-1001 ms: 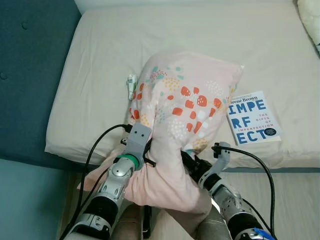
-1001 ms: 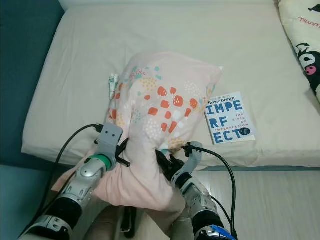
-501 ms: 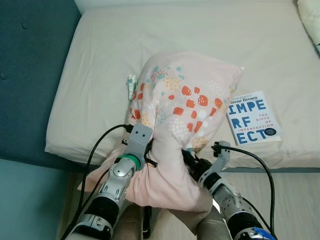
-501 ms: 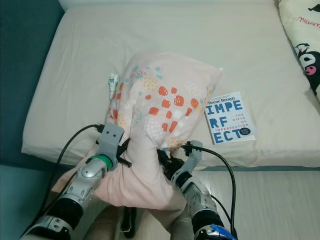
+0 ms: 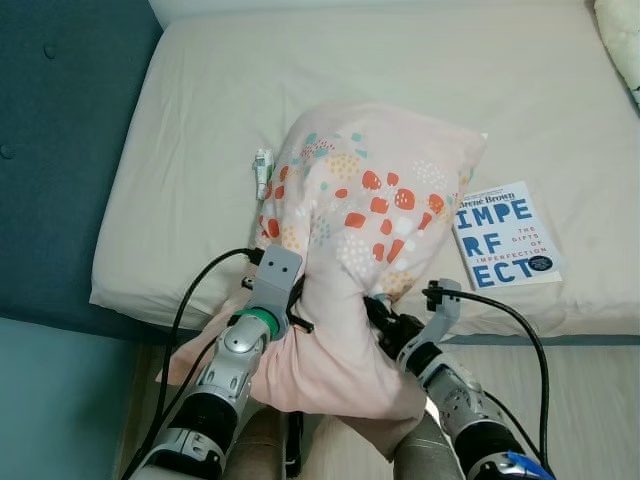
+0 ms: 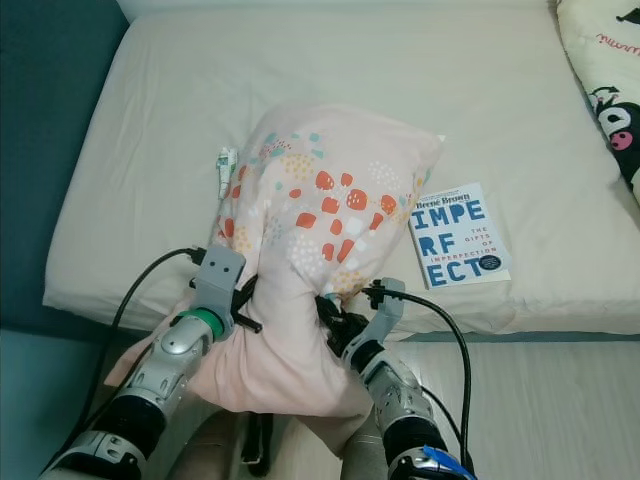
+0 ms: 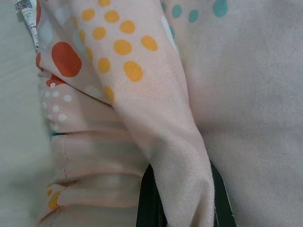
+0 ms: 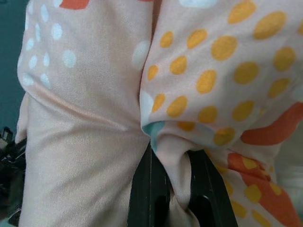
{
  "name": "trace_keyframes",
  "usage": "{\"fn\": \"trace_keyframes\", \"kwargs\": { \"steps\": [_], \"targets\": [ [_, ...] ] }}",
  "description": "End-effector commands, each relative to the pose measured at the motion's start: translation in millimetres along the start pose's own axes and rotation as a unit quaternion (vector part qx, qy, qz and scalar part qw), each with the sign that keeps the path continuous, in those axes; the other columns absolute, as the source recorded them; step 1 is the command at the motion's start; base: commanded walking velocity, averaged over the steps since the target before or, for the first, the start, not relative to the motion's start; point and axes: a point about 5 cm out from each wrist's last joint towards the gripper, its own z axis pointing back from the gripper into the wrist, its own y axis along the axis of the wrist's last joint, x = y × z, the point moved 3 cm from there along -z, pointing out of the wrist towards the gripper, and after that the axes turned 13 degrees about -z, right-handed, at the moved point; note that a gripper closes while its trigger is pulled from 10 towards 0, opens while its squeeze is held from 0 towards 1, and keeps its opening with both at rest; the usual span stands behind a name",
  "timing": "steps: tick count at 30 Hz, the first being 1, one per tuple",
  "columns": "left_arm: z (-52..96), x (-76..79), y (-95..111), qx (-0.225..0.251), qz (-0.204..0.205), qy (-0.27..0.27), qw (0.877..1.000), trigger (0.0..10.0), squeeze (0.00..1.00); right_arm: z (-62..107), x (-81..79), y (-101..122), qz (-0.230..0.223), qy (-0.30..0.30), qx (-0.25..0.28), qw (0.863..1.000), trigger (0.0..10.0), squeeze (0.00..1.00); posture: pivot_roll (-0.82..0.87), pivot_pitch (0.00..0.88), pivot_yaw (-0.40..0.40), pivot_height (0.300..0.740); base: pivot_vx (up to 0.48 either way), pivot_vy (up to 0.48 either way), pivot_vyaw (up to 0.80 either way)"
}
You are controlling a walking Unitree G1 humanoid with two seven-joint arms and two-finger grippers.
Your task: Clean up the room
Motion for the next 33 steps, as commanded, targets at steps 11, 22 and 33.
{"fn": "trace_keyframes", "kwargs": {
  "steps": [11, 22, 33],
  "targets": [
    [10.4, -0.9, -10, 0.007, 0.081, -0.005, 0.997, 10.0, 0.0, 1.9, -25.7, 25, 0.127, 0.013, 0.073, 0.989, 0.0, 0.0, 0.02, 0.185, 0.104, 0.74, 0.0, 0.0, 0.0],
    [24.5, -24.6, 18, 0.09, 0.155, 0.055, 0.982, 10.0, 0.0, 20.9, -103.2, 79, 0.23, 0.082, 0.214, 0.946, 0.0, 0.0, -0.02, 0.11, 0.075, 0.74, 0.0, 0.0, 0.0],
    [20.4, -13.9, 54, 0.149, 0.152, 0.023, 0.977, 10.0, 0.0, 20.8, -110.8, 81, 0.261, 0.072, 0.223, 0.936, 0.0, 0.0, -0.02, 0.097, 0.08, 0.74, 0.0, 0.0, 0.0]
  ]
}}
